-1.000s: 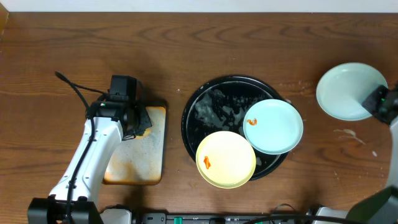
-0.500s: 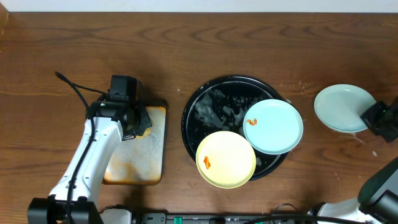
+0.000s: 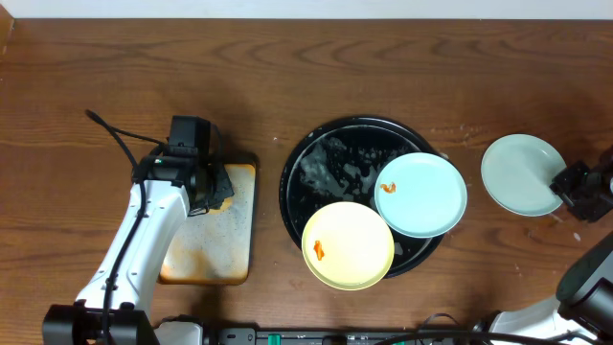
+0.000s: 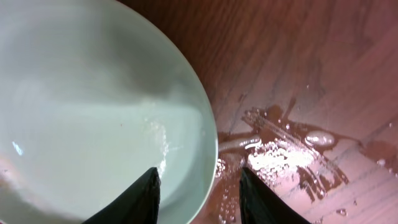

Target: Clean dirty plates on tray and stack at the side

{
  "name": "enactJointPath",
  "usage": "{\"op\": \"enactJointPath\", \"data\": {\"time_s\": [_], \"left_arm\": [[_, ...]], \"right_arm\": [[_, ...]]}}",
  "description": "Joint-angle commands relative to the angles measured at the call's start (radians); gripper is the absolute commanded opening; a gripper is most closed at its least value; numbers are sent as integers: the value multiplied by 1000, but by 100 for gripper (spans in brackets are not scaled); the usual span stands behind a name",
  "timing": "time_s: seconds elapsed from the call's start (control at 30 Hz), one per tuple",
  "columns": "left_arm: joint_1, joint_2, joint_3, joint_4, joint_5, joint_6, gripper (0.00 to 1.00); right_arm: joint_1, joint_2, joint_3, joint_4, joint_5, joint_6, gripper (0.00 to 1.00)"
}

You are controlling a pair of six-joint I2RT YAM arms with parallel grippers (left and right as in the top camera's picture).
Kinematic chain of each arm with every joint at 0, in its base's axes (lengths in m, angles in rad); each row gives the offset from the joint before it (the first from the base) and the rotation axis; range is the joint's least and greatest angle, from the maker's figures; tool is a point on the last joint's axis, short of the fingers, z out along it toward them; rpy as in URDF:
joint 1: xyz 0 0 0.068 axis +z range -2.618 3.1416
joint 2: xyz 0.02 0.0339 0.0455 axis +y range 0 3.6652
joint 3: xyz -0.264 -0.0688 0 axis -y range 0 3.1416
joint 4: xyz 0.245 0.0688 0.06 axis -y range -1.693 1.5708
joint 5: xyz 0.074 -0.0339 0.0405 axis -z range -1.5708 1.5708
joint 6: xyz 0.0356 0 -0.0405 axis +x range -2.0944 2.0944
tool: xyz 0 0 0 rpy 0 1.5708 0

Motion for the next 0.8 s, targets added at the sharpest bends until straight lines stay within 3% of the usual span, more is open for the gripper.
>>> {"op": "enactJointPath", "data": {"time_s": [0.0, 0.17, 0.3, 0.63, 0.77], "left_arm": [[2, 3, -5, -12, 5, 20, 9], [2, -5, -5, -65, 44, 63, 22], [2, 2, -14, -71, 17, 86, 26], [2, 72, -119, 60, -42, 74, 33], [2, 124, -143, 18, 32, 33, 33]], "right_arm": [[-8, -100, 2, -9, -56, 22, 41], [6, -306, 2, -29, -306, 6, 43], [64, -481, 2, -63, -458, -51, 48], [293, -766, 2, -182, -422, -96, 51], [323, -792, 2, -227, -408, -114, 51]]}}
